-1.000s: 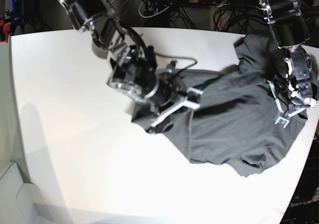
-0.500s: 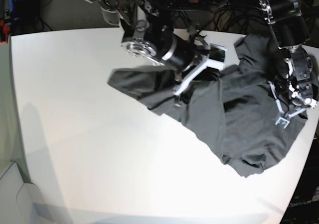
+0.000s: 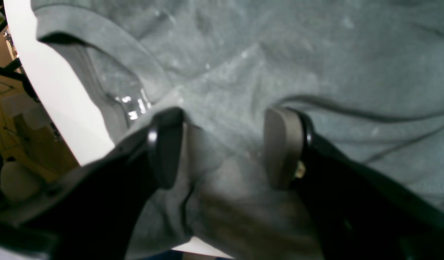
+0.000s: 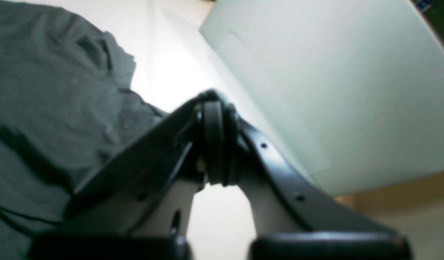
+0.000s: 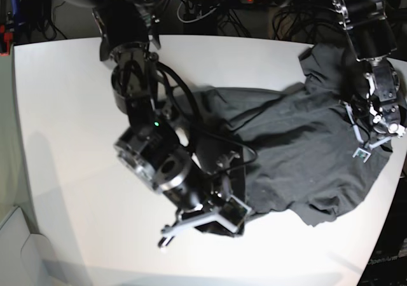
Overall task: Layout the t-shirt on the table in an organized manner, then fold the t-shirt properly
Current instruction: 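Swing the held hem with the right gripper to spread the shirt, then release the right gripper and move it to the shirt edge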
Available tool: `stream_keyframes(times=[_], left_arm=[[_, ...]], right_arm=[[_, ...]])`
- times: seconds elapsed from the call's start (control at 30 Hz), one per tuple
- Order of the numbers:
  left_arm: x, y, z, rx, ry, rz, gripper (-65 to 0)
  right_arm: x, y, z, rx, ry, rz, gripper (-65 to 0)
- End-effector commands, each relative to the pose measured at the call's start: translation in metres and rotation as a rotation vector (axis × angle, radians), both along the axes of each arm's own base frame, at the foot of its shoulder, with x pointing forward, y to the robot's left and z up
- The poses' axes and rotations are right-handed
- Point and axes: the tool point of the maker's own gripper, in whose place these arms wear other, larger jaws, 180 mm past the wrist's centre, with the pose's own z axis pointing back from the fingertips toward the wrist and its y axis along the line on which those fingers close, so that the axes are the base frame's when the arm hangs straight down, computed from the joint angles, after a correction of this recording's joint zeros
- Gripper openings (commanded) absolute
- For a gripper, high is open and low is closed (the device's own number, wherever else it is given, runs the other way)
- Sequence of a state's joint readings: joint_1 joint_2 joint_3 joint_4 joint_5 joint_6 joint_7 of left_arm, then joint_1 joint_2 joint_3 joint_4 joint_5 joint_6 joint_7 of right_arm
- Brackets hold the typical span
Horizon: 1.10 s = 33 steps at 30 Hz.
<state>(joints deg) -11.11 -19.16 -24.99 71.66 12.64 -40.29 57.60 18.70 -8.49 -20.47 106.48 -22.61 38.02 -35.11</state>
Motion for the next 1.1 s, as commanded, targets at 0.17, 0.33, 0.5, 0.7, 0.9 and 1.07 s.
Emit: stream_keyframes(times=[0.17,0.33,0.5,0.7,0.9,1.07], left_arm=[[0.004,0.009,0.012,0.030,-0.029,0.003,-29.9],[-0.008,0.016,0.008,0.043,-0.006,0.005,-29.9],[-0.015,0.017,0.003,0.042,0.010,0.006,-29.9],[-0.021,0.035,0.010,0.028,-0.024,0.088,-29.9],[-0.023,0.038,0.010,0.034,-0.019,0.095,-29.9],[-0.019,0.034,0.011,0.031,-0.026,0.086,-29.8]], right_arm=[[0.048,0.005,-0.095,-0.110,0.268,-0.045,-65.0],[0.109,-0.057,-0.102,0.026,0.331,-0.351,-65.0],[0.135,-0.109,-0.096,0.142,0.375,-0.510,-58.2],[0.109,-0.113,-0.143,0.072,0.447,-0.510,-33.8],[0.075,-0.141,-0.154,-0.042,0.418,-0.535,-31.5],[0.033,-0.135,-0.141,-0.166,0.414,-0.427,-31.5]])
